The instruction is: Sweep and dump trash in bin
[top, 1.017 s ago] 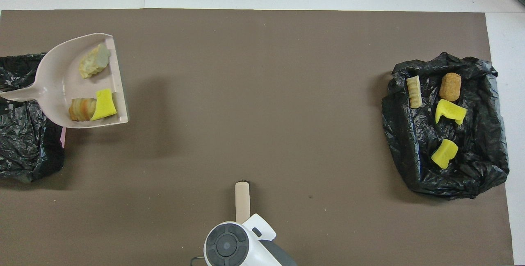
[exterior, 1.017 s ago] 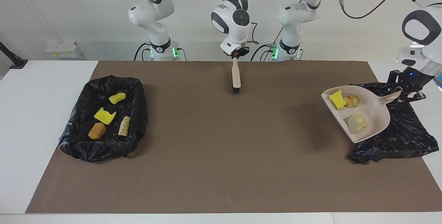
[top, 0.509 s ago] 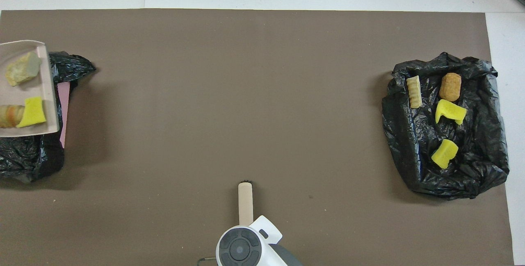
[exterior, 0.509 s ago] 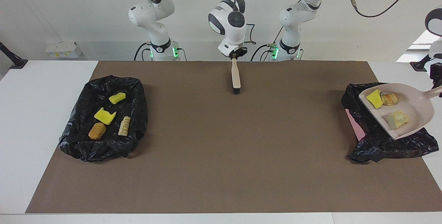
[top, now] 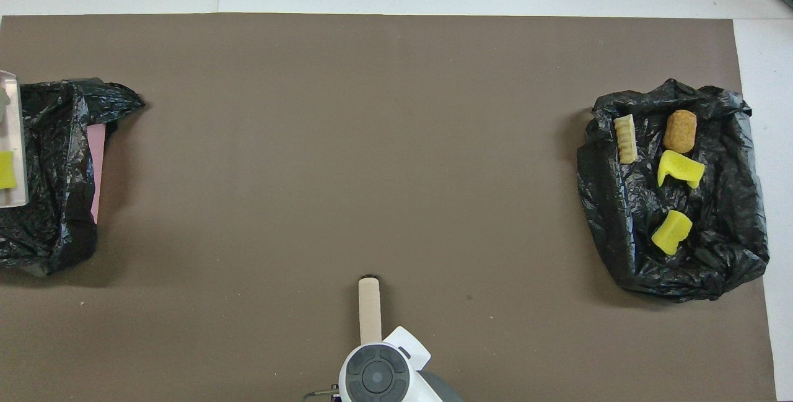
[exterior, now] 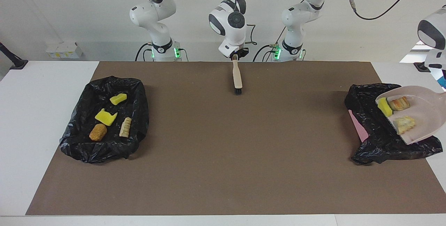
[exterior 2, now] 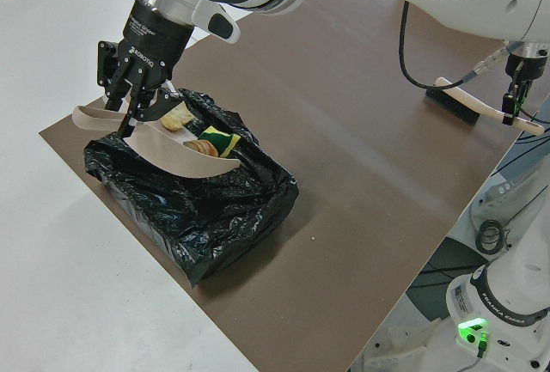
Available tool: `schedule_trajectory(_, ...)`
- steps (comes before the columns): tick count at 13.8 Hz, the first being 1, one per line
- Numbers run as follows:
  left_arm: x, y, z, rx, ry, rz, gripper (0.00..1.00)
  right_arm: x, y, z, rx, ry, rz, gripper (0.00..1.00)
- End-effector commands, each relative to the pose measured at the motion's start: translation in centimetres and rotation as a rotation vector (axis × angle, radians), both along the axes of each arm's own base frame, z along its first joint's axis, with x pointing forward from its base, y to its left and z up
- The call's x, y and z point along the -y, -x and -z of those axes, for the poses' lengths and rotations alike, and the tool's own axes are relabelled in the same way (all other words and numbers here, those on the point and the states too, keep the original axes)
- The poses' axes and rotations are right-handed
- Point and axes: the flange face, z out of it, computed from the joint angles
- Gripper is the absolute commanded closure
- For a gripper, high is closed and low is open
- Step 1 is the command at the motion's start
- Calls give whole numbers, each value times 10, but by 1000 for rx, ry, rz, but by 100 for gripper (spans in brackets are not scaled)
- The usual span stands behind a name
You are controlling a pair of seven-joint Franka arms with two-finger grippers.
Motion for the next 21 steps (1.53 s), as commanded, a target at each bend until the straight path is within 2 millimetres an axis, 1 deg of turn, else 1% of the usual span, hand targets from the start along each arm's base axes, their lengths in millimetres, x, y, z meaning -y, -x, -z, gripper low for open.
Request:
schedule_trajectory(1,22,17,-9,10,-127,32,100,6,1,-5,4,-27,15,53)
schedule_trajectory(2,16,19,-12,-3,-182,39,100,5,0,-6,3,-27,14,51)
schedule_trajectory(3,11,20,-17,-10,-227,43,100,5,-1,-6,4,-29,16,42)
schedule_trajectory(4,8,22,-20,-4,-275,28,100,6,-5,-7,7,-32,25,37)
schedule_trajectory(5,6,25,-26,24,-313,-3,100,11,-20,-14,21,-44,51,36)
schedule_trajectory(6,8,27,-27,28,-328,-36,100,20,-48,-24,44,-58,90,34)
schedule_trajectory(7,10,28,-29,25,-331,-59,100,31,-72,-32,63,-70,125,30)
schedule_trajectory(8,16,30,-35,30,-335,-67,100,42,-96,-44,89,-80,156,26)
schedule_trajectory(10,41,25,-36,21,-335,-63,100,73,-141,-69,157,-83,216,17)
schedule_trajectory(11,51,26,-35,26,-340,-102,100,93,-165,-85,178,-79,253,15)
schedule_trajectory(12,55,28,-33,30,-348,-143,100,108,-184,-102,201,-67,270,9)
schedule_trajectory(14,75,27,-37,6,-401,-148,100,142,-222,-139,286,-23,270,0)
schedule_trajectory(15,86,26,-41,-2,-457,-145,100,155,-234,-155,315,-5,273,0)
schedule_trajectory(17,101,29,-45,-20,-498,-166,100,190,-256,-191,360,29,262,0)
schedule_trajectory(19,130,28,-44,18,-482,-196,100,225,-270,-227,361,38,223,0)
schedule_trajectory(20,138,28,-41,23,-452,-203,100,238,-273,-241,359,37,203,0)
schedule_trajectory(21,157,25,-37,26,-414,-183,100,247,-274,-250,361,37,196,0)
